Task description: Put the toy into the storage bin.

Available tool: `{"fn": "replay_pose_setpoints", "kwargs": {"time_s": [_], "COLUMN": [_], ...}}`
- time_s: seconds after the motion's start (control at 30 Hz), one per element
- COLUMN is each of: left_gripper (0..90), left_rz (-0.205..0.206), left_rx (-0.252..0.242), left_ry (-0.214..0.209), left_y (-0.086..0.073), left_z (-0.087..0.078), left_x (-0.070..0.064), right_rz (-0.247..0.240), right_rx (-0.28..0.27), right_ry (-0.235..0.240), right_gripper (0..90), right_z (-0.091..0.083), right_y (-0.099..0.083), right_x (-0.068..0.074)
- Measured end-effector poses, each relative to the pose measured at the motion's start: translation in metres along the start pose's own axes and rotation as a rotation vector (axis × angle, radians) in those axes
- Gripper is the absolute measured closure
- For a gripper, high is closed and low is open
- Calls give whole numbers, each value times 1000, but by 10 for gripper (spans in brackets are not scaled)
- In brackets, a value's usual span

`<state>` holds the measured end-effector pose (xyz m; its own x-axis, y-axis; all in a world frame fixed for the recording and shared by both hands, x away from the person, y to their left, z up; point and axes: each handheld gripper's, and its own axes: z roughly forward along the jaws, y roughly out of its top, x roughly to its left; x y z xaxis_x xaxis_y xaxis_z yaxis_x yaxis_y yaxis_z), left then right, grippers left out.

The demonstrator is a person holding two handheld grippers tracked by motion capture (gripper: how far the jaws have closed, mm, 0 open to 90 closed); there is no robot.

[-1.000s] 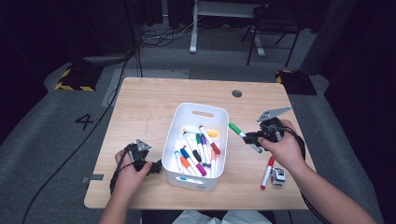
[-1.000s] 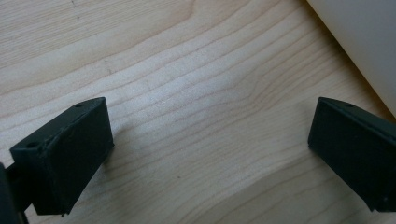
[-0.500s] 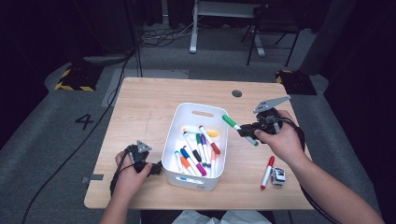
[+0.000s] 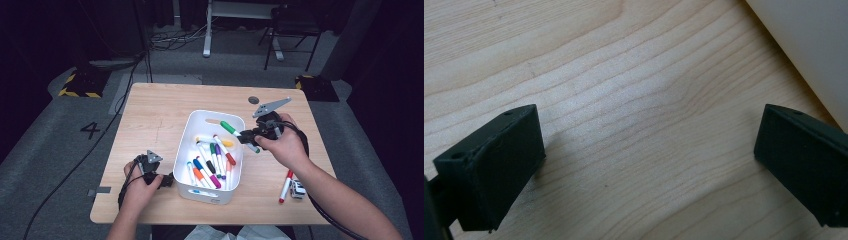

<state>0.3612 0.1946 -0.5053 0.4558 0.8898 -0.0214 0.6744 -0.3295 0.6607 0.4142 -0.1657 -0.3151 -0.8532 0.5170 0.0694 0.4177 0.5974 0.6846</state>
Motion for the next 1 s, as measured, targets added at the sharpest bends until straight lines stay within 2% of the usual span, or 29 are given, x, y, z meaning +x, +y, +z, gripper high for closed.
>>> {"fn": "replay_pose_setpoints", "kwargs": {"time_s": [0.13,0.47,0.63,0.67,0.73,1.0], "left_gripper": [1,1,2,2,2,2], "left_rz": [0,0,-1,1,0,1], "left_rx": [0,1,1,0,1,0], "left_ry": [0,-2,-5,-3,-6,-4], "left_y": [0,0,0,0,0,0], "left_z": [0,0,0,0,0,0], "left_x": [0,0,0,0,0,0], "right_rz": [-14,-43,-49,-66,-69,-68], "right_rx": [-8,-9,9,14,23,52], "right_ry": [17,34,36,28,25,27], "right_gripper": [766,765,766,766,766,766], "right_z": [13,37,44,47,49,55], "right_y": [10,22,22,21,19,12], "right_x": [5,14,17,16,16,14]}}
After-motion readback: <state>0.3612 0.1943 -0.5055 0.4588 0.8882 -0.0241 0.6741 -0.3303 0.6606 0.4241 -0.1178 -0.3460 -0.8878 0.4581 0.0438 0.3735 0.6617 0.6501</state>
